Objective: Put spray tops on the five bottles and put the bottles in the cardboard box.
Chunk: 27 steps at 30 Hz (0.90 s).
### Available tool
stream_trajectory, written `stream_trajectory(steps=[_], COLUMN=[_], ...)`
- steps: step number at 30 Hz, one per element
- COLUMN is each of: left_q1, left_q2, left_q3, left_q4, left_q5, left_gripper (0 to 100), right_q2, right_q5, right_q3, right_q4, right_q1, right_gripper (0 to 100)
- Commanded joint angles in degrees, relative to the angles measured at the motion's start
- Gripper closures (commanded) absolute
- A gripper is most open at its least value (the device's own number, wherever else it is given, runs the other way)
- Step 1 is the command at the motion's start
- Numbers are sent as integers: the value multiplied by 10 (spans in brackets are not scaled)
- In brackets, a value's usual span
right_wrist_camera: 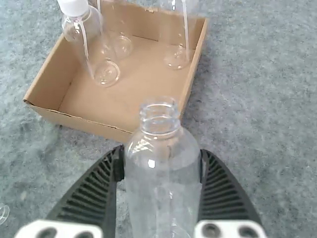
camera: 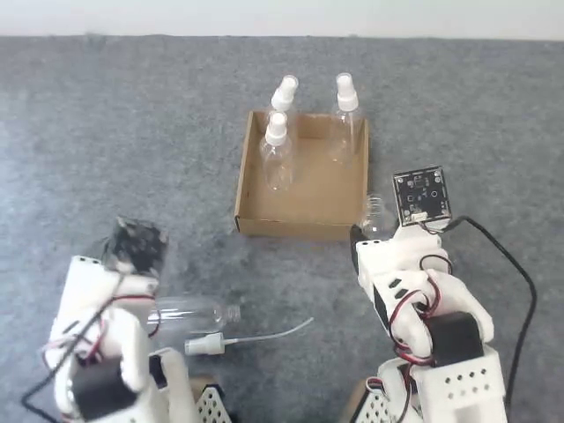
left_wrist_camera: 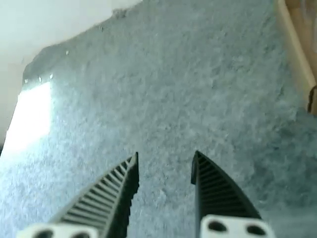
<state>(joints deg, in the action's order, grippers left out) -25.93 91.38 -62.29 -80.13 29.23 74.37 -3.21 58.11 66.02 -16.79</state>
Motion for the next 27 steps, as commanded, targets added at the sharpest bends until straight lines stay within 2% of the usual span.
stream_trajectory(steps=[1, 9, 12, 17, 27], left_q1=[-65, -200, -258, -306, -373], left_q2=[-149, -301, -316, -316, -319], left_q3=[86, 123, 121, 79, -57], left_q4=[-25, -64, -65, -62, 61], left_q5=[-17, -53, -54, -54, -54], left_gripper=[837, 836, 825, 761, 761], right_q2=[9, 7, 7, 9, 9], right_q5=[-6, -6, -6, -6, -6], right_q3=[-7, -7, -7, 3, 36], right_q4=[-14, -14, -14, -17, -62], right_q1=[7, 7, 7, 7, 7], right_gripper=[991, 991, 991, 991, 991])
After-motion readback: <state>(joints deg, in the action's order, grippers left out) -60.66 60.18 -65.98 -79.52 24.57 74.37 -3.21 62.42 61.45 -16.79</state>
